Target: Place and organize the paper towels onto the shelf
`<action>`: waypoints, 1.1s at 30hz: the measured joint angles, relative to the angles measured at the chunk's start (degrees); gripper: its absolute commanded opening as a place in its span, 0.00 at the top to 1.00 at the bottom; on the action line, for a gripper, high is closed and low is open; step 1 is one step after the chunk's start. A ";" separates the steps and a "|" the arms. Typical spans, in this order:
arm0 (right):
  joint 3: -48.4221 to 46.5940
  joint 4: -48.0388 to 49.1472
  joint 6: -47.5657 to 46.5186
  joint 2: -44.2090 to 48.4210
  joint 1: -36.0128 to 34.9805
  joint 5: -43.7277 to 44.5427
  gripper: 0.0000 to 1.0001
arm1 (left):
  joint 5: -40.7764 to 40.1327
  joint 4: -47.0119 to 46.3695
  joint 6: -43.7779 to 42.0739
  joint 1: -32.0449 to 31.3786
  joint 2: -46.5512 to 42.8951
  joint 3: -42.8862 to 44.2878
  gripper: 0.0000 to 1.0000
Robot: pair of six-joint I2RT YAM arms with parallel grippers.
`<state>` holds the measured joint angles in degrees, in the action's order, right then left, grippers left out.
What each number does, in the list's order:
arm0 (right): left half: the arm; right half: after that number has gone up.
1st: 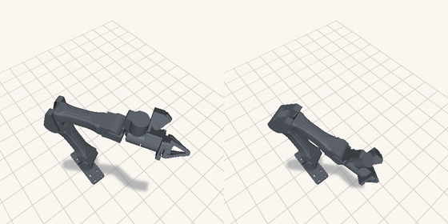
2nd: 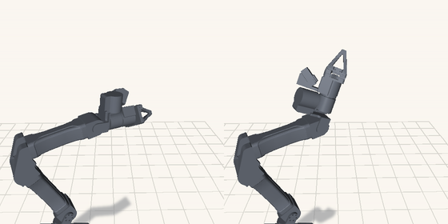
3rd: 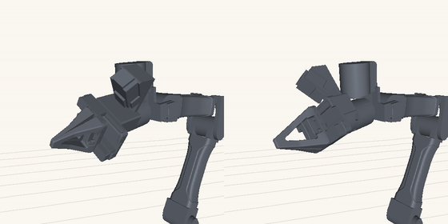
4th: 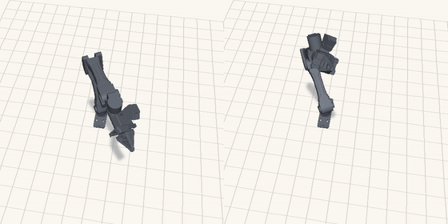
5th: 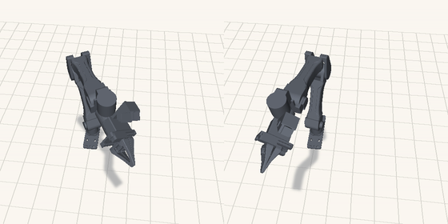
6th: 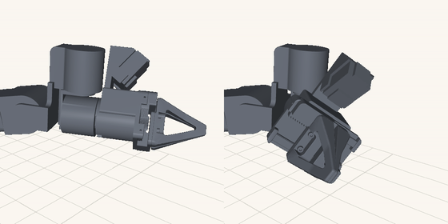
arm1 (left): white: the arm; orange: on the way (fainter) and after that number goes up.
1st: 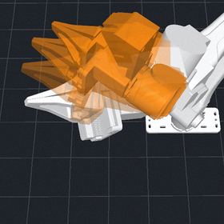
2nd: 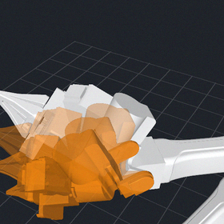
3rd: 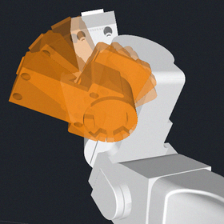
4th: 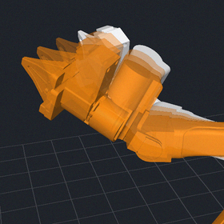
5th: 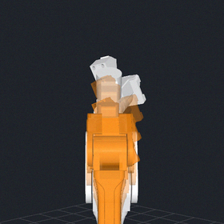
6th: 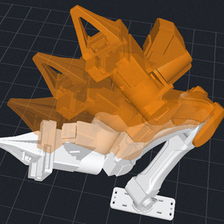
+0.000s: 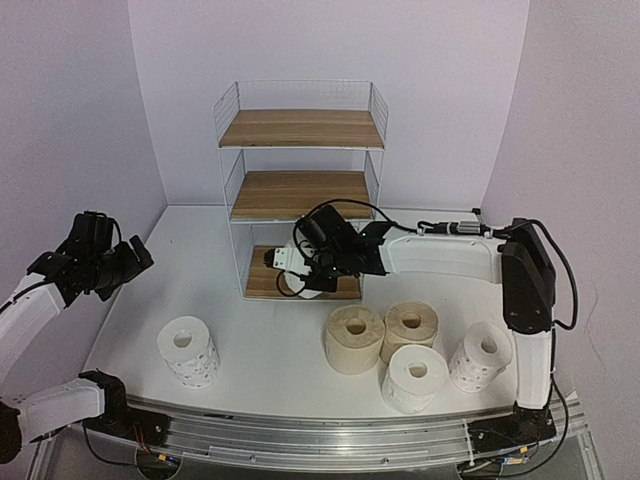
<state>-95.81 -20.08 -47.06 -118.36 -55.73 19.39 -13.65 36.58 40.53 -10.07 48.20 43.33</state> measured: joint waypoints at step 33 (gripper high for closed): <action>2.71 2.04 -0.31 -1.22 4.57 4.75 0.62 | 0.04 -0.01 -0.02 0.00 0.73 0.00 0.00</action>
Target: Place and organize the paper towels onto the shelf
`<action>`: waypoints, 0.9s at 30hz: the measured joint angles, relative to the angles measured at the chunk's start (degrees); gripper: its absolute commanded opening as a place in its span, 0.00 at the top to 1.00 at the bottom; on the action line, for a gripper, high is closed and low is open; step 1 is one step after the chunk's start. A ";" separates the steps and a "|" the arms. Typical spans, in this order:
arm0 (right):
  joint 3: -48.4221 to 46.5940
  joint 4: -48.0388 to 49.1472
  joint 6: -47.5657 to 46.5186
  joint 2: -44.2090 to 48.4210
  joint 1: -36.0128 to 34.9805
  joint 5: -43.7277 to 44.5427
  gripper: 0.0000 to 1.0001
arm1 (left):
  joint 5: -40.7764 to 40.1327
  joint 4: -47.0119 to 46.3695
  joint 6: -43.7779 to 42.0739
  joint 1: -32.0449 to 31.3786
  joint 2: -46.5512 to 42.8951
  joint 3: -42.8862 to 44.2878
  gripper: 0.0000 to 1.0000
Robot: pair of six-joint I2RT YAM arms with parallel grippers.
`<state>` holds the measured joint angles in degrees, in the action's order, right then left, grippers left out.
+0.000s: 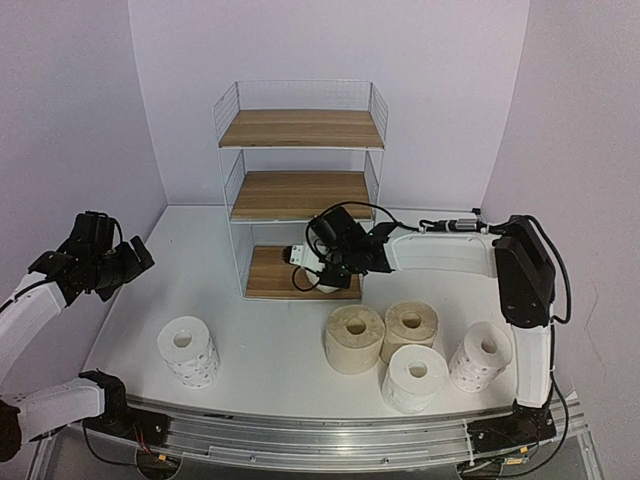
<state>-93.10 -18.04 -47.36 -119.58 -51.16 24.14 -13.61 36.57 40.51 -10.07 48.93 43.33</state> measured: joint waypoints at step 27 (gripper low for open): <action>9.32 -1.42 13.92 19.21 -6.26 -5.24 0.17 | 1.56 -0.01 0.03 0.00 -0.83 0.00 0.00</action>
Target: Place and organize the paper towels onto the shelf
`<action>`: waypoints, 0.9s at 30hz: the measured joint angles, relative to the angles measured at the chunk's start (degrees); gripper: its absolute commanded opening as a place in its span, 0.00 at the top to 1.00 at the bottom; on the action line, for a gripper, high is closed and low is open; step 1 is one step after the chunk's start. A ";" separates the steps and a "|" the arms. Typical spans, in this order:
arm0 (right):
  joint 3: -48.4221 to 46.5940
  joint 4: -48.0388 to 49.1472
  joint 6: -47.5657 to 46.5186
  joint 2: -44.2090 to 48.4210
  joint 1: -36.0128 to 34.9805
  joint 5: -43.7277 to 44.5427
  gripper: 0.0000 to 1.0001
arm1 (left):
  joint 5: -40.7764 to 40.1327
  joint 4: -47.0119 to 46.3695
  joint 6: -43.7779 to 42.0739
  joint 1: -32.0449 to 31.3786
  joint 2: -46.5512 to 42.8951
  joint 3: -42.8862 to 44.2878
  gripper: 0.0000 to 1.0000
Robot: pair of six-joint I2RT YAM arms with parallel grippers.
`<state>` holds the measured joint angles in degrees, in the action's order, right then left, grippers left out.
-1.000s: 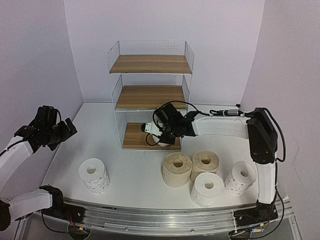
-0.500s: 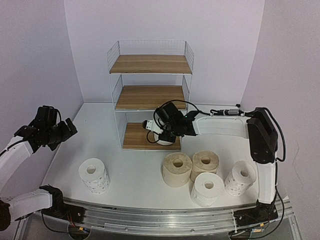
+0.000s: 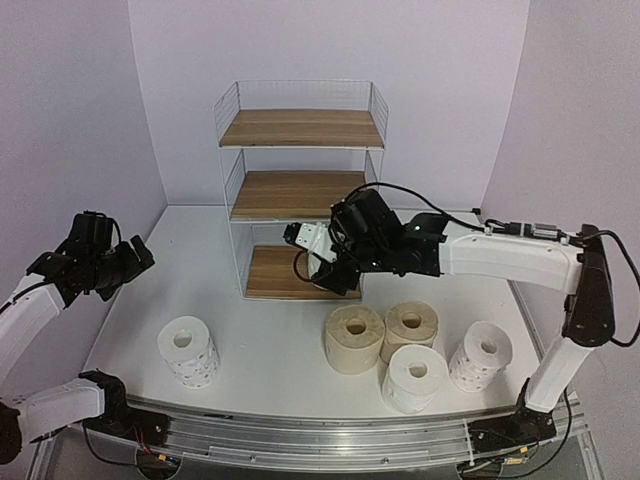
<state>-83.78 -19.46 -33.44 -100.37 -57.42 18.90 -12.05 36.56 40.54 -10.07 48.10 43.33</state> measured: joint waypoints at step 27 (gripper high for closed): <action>22.13 -46.39 79.61 33.40 -3.97 -6.10 0.33 | -0.55 1.05 0.06 0.00 -2.03 0.00 0.00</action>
<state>-61.64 -65.86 46.17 -66.97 -61.39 12.80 -12.60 37.60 40.60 -10.07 46.07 43.33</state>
